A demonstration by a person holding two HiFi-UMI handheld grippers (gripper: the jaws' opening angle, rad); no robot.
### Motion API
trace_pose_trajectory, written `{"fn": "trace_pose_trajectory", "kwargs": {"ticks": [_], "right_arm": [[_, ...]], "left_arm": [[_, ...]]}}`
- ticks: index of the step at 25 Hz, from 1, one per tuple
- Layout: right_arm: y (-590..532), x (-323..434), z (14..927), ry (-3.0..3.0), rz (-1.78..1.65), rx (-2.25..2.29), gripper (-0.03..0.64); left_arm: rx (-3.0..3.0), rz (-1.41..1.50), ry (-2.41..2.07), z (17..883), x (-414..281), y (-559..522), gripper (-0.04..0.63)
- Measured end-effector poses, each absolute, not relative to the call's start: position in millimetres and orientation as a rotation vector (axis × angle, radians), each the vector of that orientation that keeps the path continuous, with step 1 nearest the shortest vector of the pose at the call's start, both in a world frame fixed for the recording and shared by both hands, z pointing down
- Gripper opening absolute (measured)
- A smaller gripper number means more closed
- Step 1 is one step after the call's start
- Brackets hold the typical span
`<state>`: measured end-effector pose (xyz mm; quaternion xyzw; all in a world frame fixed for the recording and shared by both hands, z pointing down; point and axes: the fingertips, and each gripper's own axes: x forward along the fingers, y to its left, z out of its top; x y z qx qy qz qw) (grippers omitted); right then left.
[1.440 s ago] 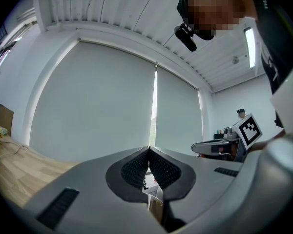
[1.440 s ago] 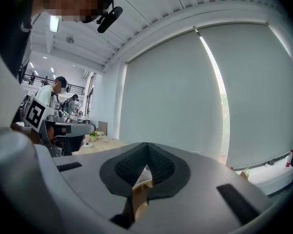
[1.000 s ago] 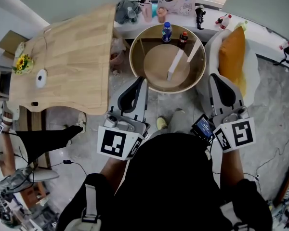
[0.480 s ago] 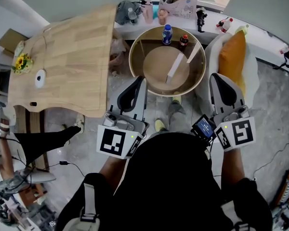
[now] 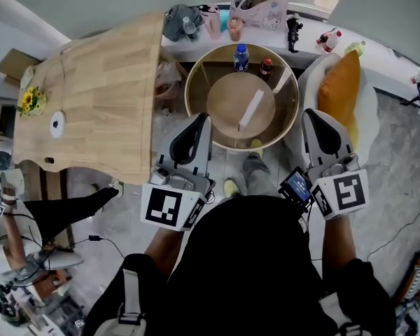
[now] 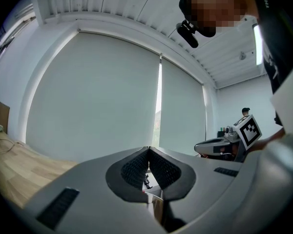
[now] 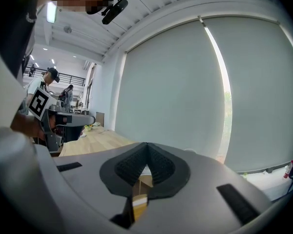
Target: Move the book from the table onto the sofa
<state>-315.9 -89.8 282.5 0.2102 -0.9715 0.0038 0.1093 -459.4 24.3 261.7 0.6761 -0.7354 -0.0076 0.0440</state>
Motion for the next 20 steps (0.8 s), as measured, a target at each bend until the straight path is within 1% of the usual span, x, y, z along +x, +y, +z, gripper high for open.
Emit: {"fn": "trace_pose_trajectory", "kwargs": {"ticks": [6, 20], "right_arm": [[-133, -330, 294, -2.849, 0.028, 0.569, 0.011], [-213, -357, 334, -2.764, 0.123, 0.436, 0.011]], "left_arm": [[2.052, -0.033, -2.242, 265, -470, -21, 0.011], [1.98, 0.115, -2.115, 312, -488, -105, 0.011]]}}
